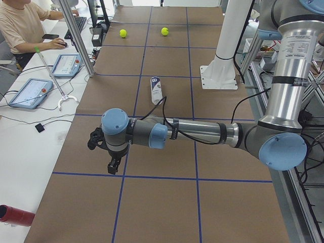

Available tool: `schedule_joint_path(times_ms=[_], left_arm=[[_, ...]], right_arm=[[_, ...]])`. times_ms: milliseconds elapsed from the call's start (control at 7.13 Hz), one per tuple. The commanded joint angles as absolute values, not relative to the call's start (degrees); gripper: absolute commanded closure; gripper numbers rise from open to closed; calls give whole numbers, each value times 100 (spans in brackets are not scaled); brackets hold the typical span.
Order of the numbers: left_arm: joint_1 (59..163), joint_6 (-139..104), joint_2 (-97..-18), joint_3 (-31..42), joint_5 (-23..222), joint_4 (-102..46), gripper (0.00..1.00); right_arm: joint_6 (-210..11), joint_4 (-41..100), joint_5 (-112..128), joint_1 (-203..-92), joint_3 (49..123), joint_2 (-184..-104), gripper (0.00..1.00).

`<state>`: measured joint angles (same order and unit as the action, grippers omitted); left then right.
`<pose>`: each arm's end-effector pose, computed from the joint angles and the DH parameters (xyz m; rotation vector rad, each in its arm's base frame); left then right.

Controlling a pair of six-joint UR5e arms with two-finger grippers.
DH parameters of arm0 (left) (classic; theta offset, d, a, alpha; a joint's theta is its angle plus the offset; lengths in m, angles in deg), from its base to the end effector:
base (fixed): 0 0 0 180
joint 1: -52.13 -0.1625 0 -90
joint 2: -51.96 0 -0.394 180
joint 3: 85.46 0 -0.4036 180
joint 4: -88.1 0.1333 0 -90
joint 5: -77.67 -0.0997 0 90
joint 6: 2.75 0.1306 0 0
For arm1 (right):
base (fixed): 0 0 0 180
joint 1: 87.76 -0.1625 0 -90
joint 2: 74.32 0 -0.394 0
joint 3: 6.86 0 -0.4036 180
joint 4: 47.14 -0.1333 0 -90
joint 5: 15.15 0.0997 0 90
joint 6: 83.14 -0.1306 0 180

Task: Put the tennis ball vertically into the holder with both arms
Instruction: 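Move the left gripper out toward the white Wilson can lying on its side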

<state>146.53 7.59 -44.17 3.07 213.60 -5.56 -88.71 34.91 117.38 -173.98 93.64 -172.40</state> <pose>-0.0820 -0.5515 0.5969 0.2391 0.7767 0.1561 0.0144 -0.4652 0.6123 0.1117 -0.7517 -0.0374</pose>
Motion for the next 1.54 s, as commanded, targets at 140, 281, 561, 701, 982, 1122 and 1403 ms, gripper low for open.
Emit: schedule_joint_path(times_ms=[140, 281, 561, 701, 982, 1122, 1403], left_arm=[[14722, 1008, -4340, 541, 21355, -628, 0], [14714, 1008, -4340, 542, 21346, -804, 0], [14670, 903, -4505, 368, 21373, -954, 0], [14670, 842, -4576, 323, 21399, -1059, 0], [14661, 246, -4822, 531, 21547, -1304, 0], [14617, -252, -4815, 603, 21975, -1907, 0], [13601, -415, -5435, 927, 22023, -2508, 0]], right_arm=[[-8780, 3469, 11730, -17389, 9395, -17197, 0], [-8719, 3277, 11721, -17380, 9439, -17188, 0], [-8718, 3179, 11738, -17354, 9483, -17152, 0], [-8718, 3170, 11747, -17354, 9492, -17152, 0], [-8736, 3161, 11957, -17345, 9492, -17152, 0], [-8744, 3152, 11993, -17354, 9492, -17152, 0], [-8797, 3135, 12002, -17354, 9492, -17152, 0]])
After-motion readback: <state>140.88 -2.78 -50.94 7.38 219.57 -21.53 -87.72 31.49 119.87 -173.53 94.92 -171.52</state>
